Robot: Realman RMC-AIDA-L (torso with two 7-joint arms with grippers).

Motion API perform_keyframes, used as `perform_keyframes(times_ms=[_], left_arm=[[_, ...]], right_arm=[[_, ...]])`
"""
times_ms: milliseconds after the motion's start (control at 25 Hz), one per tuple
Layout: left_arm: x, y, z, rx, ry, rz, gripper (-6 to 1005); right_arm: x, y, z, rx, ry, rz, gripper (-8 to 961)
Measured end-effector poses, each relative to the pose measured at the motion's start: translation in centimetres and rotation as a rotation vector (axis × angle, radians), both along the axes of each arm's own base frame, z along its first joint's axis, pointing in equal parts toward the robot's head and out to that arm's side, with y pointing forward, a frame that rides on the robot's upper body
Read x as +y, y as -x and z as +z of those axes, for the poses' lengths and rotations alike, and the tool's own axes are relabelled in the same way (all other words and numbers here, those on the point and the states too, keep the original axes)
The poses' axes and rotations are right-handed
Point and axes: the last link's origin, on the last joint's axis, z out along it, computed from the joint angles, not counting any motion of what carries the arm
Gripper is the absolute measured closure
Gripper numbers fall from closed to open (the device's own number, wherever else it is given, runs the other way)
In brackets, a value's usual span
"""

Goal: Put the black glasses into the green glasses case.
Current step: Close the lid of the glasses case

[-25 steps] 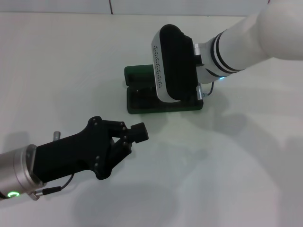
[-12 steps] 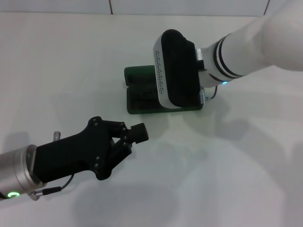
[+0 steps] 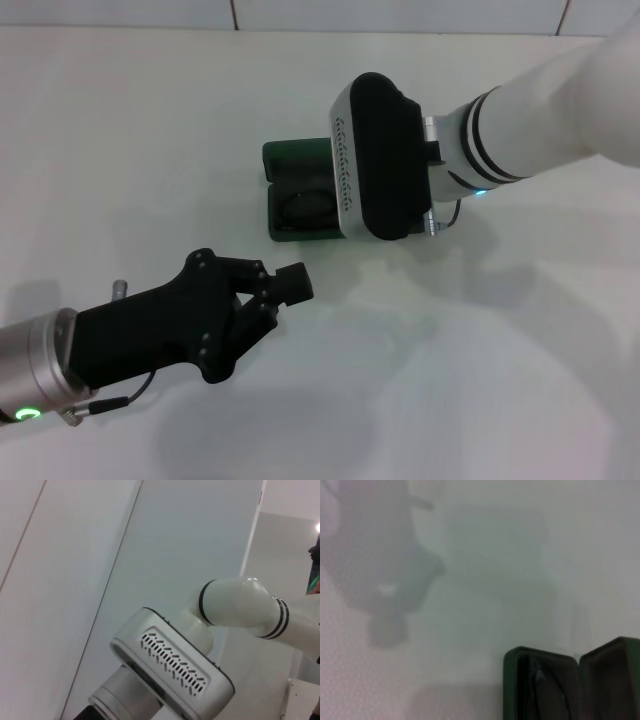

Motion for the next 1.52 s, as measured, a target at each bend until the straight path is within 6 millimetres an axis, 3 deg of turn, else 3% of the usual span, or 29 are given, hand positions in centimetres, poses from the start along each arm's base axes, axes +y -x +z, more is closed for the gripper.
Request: perform_keyframes(times_ms=[200, 400, 600, 840, 1120, 1320, 1520], left_arm=[[0.1, 0.0, 0.1, -0.005, -0.008, 0.0, 978], [1.2, 0.0, 1.4, -0.018, -0.059, 0.011, 979], [3.6, -0.7, 3.7, -0.018, -0.109, -0.005, 978], [7.5, -2.5, 5.9, 0.026, -0.123, -0.04, 969], [13.7, -5.5, 7.6, 0.271, -0.079, -0.032, 937], [17.9, -8.9, 5.4, 0.545, -0.023, -0.044, 842], [19.9, -9.8, 2.9, 0.719, -0.023, -0.011, 845]], right_arm=[[-0.3, -0.1, 1.4, 0.113, -0.03, -0.061, 793], [-0.9, -0.9, 5.0, 0.366, -0.037, -0.231, 780], [-2.7, -3.6, 9.9, 0.684, 0.129, -0.382, 767], [-5.7, -9.4, 14.8, 0.886, 0.221, -0.343, 752], [-6.9, -13.4, 14.6, 0.939, 0.238, -0.434, 734], [-8.2, -15.5, 14.1, 0.966, 0.229, -0.494, 677], [-8.5, -16.2, 13.4, 0.991, 0.239, -0.527, 577]])
